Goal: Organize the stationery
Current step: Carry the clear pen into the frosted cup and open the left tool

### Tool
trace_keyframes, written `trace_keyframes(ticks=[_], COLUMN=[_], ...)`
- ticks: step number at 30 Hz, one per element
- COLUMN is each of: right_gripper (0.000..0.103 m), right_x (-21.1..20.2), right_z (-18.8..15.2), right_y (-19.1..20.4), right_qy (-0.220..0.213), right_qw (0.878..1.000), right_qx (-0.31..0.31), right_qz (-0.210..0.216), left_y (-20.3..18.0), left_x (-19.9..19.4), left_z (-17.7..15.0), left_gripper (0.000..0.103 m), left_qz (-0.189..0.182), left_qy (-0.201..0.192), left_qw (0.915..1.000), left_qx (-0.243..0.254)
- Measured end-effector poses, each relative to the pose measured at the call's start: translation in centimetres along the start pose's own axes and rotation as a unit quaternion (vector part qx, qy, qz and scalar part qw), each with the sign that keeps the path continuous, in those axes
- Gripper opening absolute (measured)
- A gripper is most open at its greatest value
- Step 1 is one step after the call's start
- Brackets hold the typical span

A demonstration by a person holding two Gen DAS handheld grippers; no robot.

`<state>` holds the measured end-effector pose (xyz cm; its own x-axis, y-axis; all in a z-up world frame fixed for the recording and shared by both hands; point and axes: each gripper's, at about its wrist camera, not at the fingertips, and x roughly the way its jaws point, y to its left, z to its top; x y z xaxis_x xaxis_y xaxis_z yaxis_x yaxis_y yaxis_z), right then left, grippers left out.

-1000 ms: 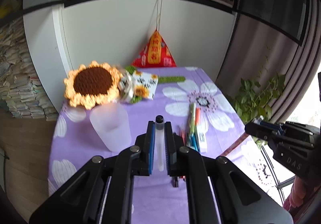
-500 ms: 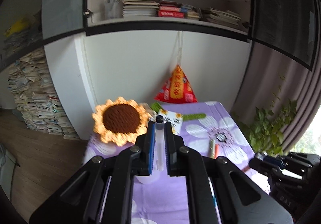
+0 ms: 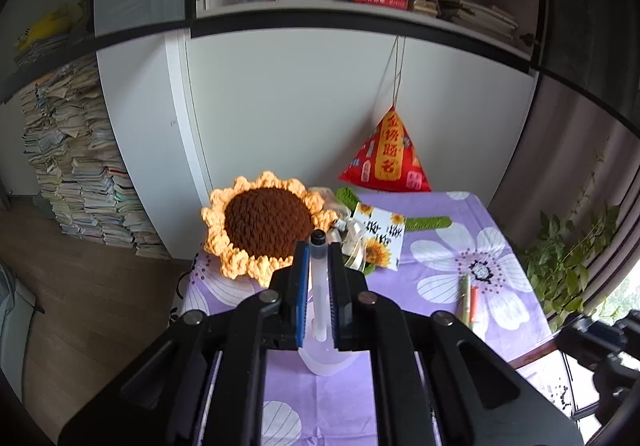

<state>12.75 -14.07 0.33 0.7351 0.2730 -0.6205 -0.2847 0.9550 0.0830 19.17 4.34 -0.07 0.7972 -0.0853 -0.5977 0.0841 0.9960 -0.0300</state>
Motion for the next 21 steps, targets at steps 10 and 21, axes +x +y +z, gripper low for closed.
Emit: trace_keyframes(ticks=[10,21], right_gripper=[0.011,0.011], right_x=[1.1,2.5], right_z=[1.3,2.6], right_y=[1.4,1.9], right_qy=[-0.001,0.003], right_qw=[1.000,1.000], right_qx=[-0.011,-0.010], right_qz=[0.008,0.016], left_y=[0.7,1.0], left_x=[2.7,4.7], left_z=[-1.2,-2.7], left_gripper=[0.007,0.007], left_qz=[-0.008,-0.021], left_qy=[0.029,0.057], left_qw=[0.9995,0.9981], left_qx=[-0.002,-0.010])
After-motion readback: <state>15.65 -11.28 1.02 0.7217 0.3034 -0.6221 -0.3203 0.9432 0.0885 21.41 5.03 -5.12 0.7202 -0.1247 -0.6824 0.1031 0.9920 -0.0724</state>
